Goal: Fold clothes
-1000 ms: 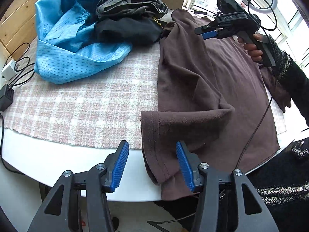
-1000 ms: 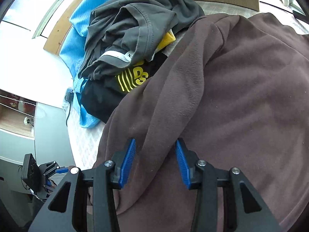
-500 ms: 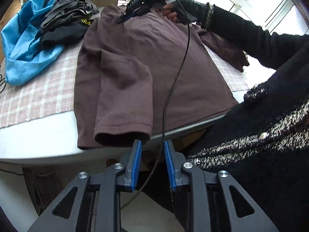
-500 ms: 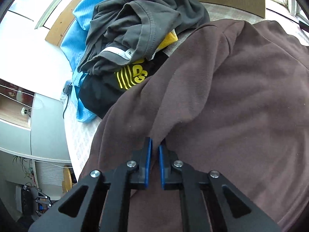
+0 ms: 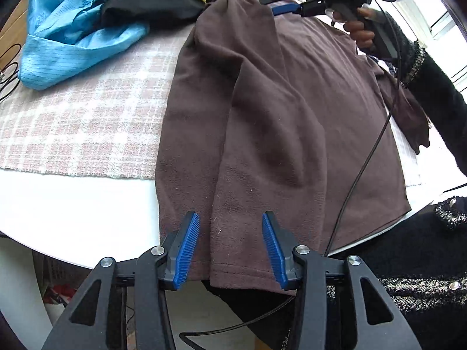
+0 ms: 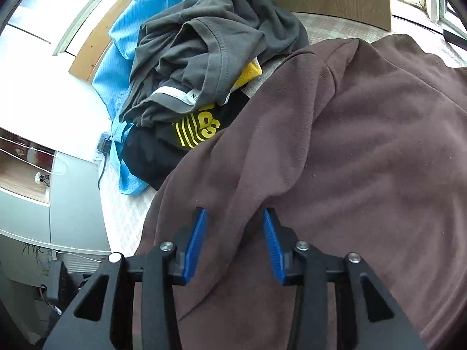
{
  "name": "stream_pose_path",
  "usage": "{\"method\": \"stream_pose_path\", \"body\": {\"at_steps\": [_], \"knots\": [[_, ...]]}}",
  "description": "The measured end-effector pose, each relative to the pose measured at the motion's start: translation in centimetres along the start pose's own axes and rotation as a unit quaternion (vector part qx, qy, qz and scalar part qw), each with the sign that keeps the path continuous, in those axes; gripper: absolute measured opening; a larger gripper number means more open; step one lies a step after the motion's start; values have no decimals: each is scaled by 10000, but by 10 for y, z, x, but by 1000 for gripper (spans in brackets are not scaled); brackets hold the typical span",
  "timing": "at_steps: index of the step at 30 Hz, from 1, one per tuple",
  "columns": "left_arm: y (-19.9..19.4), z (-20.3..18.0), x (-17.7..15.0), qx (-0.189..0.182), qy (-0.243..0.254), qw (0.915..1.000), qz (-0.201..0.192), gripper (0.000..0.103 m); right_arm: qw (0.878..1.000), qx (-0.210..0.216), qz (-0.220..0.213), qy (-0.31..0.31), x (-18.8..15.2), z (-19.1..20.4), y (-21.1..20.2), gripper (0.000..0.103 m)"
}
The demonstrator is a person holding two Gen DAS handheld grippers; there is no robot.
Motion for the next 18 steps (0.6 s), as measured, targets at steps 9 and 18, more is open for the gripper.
{"method": "stream_pose_path", "body": {"at_steps": [9,18], "knots": [[-17,4,-5,33,-281,9993,-240,4,9999,57,-8,86,18,-5,20,41],[-31,30,-30,360,-954,9945,-247,4,9993,58,-363,-4,17,-13,3,4]]}}
Point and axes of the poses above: each gripper's, at about its wrist camera, not at the fingertips, and y roughly the way its jaws point, z to its left, x to its top, the point moved 4 cm from there along y, roughly the way its jaws point, and after that the axes turned 1 degree about -z, right-handed, at the moved point
